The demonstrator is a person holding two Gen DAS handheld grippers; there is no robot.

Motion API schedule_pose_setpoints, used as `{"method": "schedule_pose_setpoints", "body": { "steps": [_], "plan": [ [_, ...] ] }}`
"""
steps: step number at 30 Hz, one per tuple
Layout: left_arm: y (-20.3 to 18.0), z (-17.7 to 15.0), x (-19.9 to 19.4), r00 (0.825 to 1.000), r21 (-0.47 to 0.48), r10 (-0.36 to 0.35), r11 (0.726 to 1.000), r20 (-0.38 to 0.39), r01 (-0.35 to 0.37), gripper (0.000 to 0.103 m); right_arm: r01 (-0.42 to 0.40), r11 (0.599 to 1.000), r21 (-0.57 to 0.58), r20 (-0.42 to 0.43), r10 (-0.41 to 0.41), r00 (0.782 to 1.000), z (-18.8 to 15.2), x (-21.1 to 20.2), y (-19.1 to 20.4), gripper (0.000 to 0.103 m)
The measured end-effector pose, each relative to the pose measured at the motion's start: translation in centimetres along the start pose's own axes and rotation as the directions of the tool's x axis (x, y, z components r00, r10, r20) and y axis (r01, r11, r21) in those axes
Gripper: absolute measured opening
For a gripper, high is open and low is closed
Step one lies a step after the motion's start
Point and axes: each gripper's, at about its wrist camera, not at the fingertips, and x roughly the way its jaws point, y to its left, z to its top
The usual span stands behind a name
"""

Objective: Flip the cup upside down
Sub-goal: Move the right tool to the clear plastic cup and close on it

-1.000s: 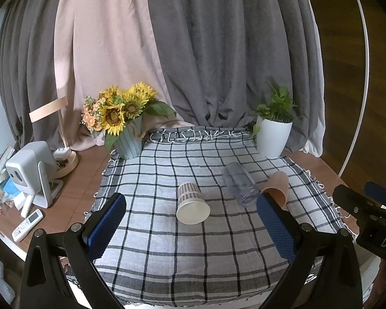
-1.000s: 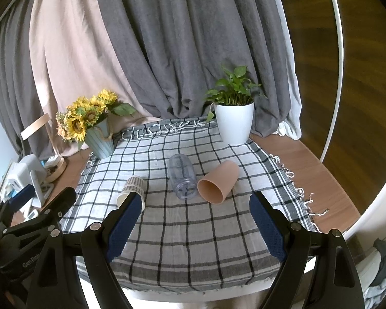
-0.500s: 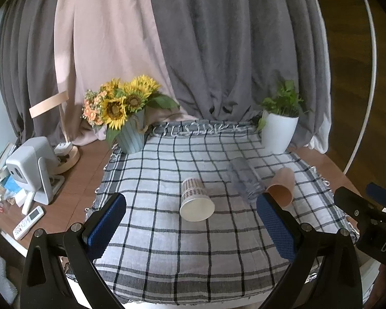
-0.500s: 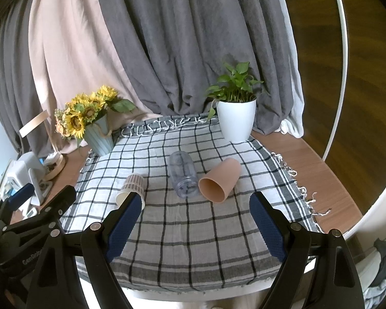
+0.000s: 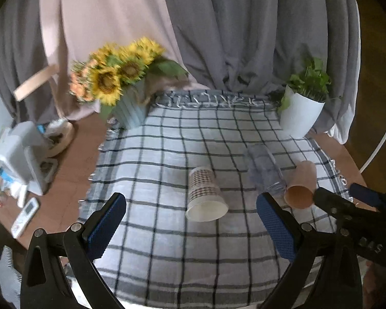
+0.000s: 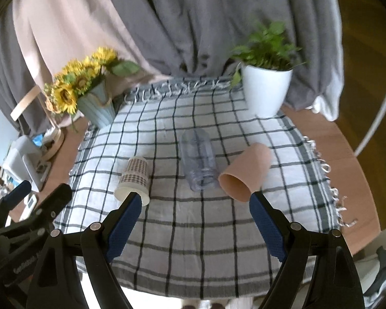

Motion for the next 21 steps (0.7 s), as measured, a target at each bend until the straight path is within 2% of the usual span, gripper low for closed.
{"method": "schedule_pose_setpoints", "body": {
  "steps": [5, 12, 16, 21],
  "plan": [
    [0.3, 1.8, 3.6, 0.998, -0.024, 0.009, 1.0, -0.059, -0.011, 0.103, -0.007, 0.999, -0.031, -0.117, 0.003, 0.993, 3.4, 4.4, 0.7, 0.086],
    [0.2, 3.8, 9.0, 0.987, -0.031, 0.028, 0.999, -0.155, -0.033, 0.103, -0.028, 0.994, -0.106, -0.263, -0.001, 0.965, 7.6, 11.6, 1.8, 0.085],
    [0.6, 4.7, 12.4, 0.97, -0.058, 0.031, 0.997, -0.239, -0.046, 0.103, -0.026, 0.993, -0.115, -0.312, -0.011, 0.95, 8.8, 14.6, 1.9, 0.084],
    [0.9, 5.5, 15.3, 0.956, -0.089, 0.036, 0.994, -0.29, -0.065, 0.103, -0.027, 0.994, -0.108, -0.394, -0.017, 0.919, 9.7, 18.3, 1.6, 0.084]
  ]
}}
